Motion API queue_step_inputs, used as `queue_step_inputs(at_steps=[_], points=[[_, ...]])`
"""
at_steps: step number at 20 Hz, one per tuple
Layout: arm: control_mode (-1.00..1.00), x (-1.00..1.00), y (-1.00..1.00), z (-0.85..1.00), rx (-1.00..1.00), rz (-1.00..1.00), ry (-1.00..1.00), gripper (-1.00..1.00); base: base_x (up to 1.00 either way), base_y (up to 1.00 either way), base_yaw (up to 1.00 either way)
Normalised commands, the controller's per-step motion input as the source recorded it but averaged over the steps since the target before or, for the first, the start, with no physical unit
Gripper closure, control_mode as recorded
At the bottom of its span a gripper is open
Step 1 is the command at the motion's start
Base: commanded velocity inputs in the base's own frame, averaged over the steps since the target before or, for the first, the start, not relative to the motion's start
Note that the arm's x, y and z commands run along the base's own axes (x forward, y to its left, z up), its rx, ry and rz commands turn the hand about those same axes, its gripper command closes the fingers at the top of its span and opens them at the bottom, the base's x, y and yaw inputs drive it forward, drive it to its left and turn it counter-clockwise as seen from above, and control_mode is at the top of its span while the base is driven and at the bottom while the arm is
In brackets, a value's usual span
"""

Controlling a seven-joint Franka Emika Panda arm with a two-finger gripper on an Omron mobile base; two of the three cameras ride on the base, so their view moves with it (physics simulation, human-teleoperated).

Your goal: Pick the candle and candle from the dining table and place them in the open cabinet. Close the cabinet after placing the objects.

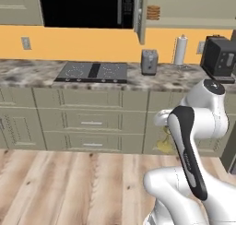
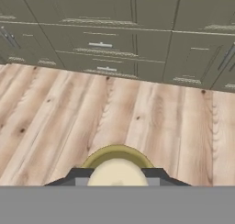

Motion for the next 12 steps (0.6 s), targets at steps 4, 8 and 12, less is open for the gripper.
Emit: queue_step_inputs(at_steps=[4,8,12], points=[[1.0,0.0,0.0,0.0,0.0,0.0,0.0,1.0,0.34,-0.48,0.0],[1.0,0.0,0.0,0.0,0.0,0.0,0.0,1.0,0.24,-0.48,0.0],[1.0,0.0,0.0,0.0,0.0,0.0,0.0,1.0,0.24,-0.44,0.0]])
